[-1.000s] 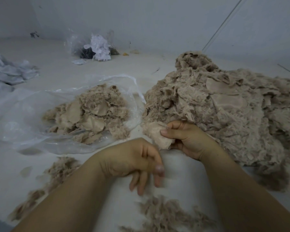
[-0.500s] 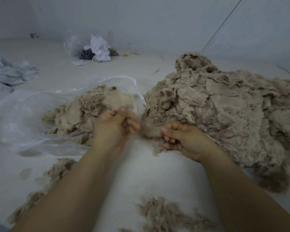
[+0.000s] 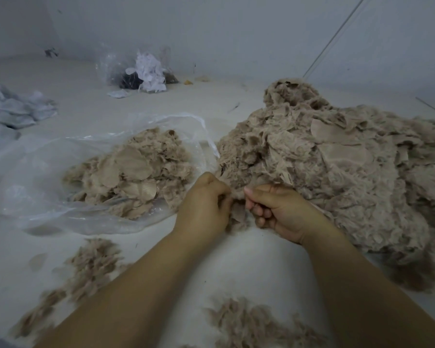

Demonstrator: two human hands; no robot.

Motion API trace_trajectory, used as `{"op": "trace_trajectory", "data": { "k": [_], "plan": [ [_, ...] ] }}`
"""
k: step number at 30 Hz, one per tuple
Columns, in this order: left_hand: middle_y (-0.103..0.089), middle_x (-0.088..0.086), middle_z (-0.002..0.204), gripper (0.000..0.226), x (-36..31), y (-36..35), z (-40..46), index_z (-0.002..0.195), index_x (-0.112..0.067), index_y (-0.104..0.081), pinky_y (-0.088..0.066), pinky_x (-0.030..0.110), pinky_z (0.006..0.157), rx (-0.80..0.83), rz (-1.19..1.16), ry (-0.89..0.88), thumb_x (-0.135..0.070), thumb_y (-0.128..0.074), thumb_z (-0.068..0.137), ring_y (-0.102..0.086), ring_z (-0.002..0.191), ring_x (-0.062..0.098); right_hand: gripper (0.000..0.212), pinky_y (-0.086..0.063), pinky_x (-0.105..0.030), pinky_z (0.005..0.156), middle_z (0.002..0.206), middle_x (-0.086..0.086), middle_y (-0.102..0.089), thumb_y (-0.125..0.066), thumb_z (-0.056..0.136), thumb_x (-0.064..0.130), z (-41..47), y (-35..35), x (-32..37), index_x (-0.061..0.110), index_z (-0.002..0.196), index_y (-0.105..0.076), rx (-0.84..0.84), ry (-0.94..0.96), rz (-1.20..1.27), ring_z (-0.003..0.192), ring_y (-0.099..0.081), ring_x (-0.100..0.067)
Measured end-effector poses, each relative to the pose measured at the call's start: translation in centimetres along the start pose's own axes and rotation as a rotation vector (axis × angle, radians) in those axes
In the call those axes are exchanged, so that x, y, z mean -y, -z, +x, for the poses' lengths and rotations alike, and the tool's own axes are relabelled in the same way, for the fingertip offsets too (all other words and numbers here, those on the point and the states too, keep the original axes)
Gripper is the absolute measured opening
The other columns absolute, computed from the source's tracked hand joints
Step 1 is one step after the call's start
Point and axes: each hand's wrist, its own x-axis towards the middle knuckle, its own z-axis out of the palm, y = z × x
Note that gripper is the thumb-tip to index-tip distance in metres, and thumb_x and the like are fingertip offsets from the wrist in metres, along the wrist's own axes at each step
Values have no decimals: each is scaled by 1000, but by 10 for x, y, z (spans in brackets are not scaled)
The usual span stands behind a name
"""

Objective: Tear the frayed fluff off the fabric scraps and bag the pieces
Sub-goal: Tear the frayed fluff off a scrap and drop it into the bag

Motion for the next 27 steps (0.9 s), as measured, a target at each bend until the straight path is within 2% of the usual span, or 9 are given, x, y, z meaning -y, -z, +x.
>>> {"op": "trace_trajectory", "data": {
  "k": [4,9,13,15,17,19,21,25,27],
  "plan": [
    [-55,-5,66,15,-8,6,-5,73,-12,-65,-36,24,56,-152,-12,-59,-15,-70,87,-49,61,12,35,-42,-19,45,55,0,-53,-71,69,51,0,-2,1,16,70,-77,80,20,-33,44,-40,-5],
    [-66,-9,73,12,-18,2,-13,80,-18,-74,-48,25,61,4,-29,-295,-23,-66,87,-56,67,4,31,-42,-16,46,53,3,-51,-74,65,48,-1,-3,0,19,61,-66,42,21,-15,46,-42,-3],
    [-57,-11,58,14,-15,3,-7,73,-26,-64,-47,27,52,-67,-406,74,-31,-70,85,-54,53,5,23,-44,-17,49,58,1,-59,-65,89,20,0,0,-2,18,67,-68,22,11,-46,51,-52,-8],
    [-53,-8,62,21,-10,4,-1,88,-28,-57,-41,26,50,-91,-420,241,-36,-76,82,-49,53,8,26,-46,-20,55,62,2,-63,-63,92,22,-1,0,-1,20,68,-71,54,10,-85,55,-55,-8],
    [-62,-2,68,25,-10,3,2,97,-24,-59,-43,26,49,49,-451,362,-37,-75,83,-55,56,12,20,-46,-18,55,61,4,-62,-66,87,28,-3,-2,0,20,70,-71,103,19,-100,55,-53,-6],
    [-64,2,61,12,-10,2,2,81,-18,-67,-40,21,43,132,-626,405,-25,-69,91,-55,49,13,15,-47,-17,52,61,4,-63,-69,78,30,-4,-2,1,18,70,-73,127,15,-80,52,-54,-5],
    [-57,1,48,36,-7,4,4,61,-20,-65,-34,18,38,97,-720,410,-12,-62,96,-45,38,11,15,-46,-16,48,59,2,-64,-70,74,28,-4,-1,1,15,70,-74,143,4,-47,48,-55,-4],
    [-52,2,45,32,5,14,10,67,-11,-63,-29,19,38,-60,-737,492,-8,-55,98,-37,35,14,16,-47,-18,46,54,2,-63,-67,72,23,-3,1,0,13,61,-73,98,-16,11,43,-53,-4],
    [-52,6,44,28,11,24,6,69,-9,-68,-27,16,35,148,-828,456,-7,-58,95,-36,30,13,13,-48,-19,46,54,1,-62,-67,72,22,-3,0,1,11,66,-71,71,-18,46,42,-53,-3]
  ]
}}
